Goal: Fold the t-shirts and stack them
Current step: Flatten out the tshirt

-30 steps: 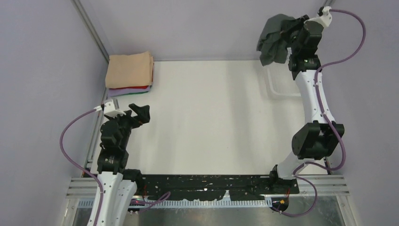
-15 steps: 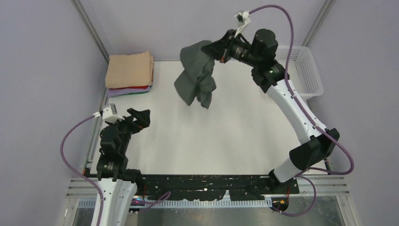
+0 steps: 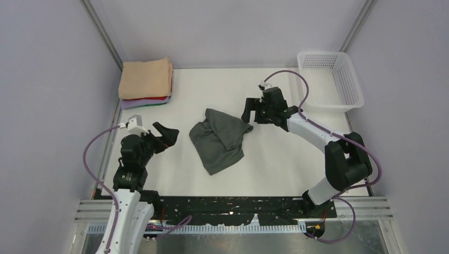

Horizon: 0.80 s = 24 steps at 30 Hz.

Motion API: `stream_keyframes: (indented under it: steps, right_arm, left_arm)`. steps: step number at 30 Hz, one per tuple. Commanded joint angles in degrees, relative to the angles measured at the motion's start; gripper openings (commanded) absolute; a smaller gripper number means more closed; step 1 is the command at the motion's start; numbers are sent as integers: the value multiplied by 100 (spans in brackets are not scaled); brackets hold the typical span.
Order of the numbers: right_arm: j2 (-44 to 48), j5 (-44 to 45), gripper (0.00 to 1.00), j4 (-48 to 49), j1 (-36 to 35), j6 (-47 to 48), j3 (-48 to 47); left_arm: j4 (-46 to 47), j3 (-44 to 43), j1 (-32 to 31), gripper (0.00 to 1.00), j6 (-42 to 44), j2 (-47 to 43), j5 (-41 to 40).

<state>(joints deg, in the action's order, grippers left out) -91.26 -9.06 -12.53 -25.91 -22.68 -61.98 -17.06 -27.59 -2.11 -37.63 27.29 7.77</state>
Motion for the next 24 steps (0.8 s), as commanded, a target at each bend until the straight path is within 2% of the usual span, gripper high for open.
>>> stream_keyframes:
  steps: [1,3,6,11,16,24]
  right_arm:
    - [974,1357,96,289,28,131,209]
    - [1314,1203,95,472,-20,174,506]
    - [1743,1099,96,673,-443,458,942]
    - [1704,1269,96,676,-1361,896,1112]
    - [1253,1598,99,733,-2166,810,1041]
    - [261,2122,81,826,-2841,782,596]
  left_arm:
    - [572,236,30,99,-226,498,1238]
    - [822,398,-29,99,-335,732,1681]
    - [956,674,-415,99,-413,1022,1859]
    - [1023,1025,-1478,99,-547,1371,1430]
    - [1437,1264,-2335,91,-982,1908,1139]
    - [2076,854,-3378,79,-1300,3251,720]
